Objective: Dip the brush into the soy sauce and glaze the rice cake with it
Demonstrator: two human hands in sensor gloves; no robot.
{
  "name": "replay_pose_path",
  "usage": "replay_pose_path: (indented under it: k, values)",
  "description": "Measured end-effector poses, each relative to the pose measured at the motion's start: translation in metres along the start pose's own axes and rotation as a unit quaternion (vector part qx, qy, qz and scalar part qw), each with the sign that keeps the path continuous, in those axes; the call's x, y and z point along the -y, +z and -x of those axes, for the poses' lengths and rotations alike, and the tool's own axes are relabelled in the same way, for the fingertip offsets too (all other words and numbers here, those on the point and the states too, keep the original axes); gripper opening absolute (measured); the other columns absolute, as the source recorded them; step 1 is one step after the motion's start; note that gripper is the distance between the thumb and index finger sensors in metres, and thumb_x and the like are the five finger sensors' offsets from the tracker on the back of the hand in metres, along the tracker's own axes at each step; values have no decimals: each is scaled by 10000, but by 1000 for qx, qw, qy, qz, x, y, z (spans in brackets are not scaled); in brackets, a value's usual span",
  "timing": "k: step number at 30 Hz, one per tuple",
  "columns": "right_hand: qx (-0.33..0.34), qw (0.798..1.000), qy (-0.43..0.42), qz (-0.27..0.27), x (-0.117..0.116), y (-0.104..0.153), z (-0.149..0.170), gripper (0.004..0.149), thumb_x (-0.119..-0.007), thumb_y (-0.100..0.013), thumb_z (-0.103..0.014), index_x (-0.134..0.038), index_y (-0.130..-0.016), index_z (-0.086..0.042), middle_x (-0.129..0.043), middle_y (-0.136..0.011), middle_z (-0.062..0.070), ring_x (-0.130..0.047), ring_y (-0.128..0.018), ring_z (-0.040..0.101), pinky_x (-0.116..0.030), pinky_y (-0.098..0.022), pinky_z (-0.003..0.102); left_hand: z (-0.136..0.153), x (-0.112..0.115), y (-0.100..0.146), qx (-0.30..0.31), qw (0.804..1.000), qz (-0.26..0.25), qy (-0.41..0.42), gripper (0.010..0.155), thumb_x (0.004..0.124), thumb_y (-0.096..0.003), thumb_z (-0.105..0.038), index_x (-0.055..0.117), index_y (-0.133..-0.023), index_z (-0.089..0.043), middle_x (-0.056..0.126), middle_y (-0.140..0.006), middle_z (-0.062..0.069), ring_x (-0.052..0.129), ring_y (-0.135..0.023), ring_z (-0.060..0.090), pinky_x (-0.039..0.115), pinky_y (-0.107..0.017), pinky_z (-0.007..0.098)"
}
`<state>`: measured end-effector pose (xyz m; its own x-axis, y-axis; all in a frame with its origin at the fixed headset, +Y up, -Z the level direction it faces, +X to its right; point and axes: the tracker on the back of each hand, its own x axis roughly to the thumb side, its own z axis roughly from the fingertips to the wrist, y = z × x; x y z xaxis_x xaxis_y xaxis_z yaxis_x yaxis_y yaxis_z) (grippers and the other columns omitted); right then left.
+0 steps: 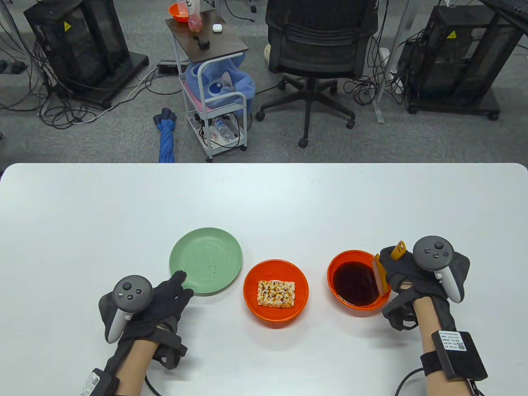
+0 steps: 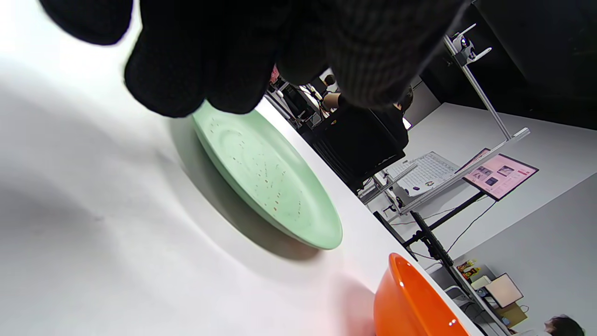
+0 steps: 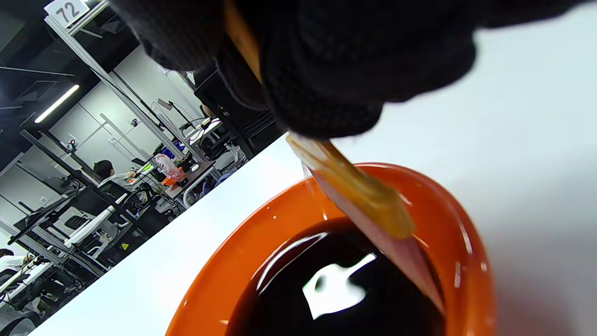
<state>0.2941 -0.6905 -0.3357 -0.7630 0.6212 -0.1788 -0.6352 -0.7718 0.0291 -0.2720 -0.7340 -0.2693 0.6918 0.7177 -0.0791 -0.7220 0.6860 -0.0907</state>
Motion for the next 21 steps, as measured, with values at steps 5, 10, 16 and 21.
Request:
replay_pose_path:
  k: [5,10,16,21]
  values:
    - [-6,999,32,9,0,-2,-1,449,-683,-523,-365,-749,-880,-100,-970,-544,177,-939,-230,213,-827,-192,427,1,-1,0,-3,1000,0,6,636,762,-486,-491,615,-1055,-248,792,-956,130,888,-749,392,678,-595,613]
    - [-6,999,38,9,-1,-2,-2,451,-685,-523,-365,-746,-885,-103,-967,-552,181,-941,-238,217,-828,-199,433,1,-3,0,-3,1000,-1,13,639,759,-486,-494,608,-1057,-250,789,-959,131,886,-753,391,676,-598,613]
    - [2,997,79,23,-2,0,-9,452,-687,-521,-367,-746,-886,-107,-970,-558,177,-946,-245,219,-830,-206,437,3,-6,1,-5,1000,-2,21,641,758,-487,-495,607,-1059,-249,787,-960,132,885,-755,395,675,-598,615]
    - [16,992,120,27,-5,3,-19,455,-688,-520,-370,-744,-888,-108,-971,-562,173,-947,-244,217,-832,-207,436,4,-7,1,-5,1000,-2,23,639,757,-488,-494,608,-1058,-249,786,-961,135,884,-755,396,674,-599,616]
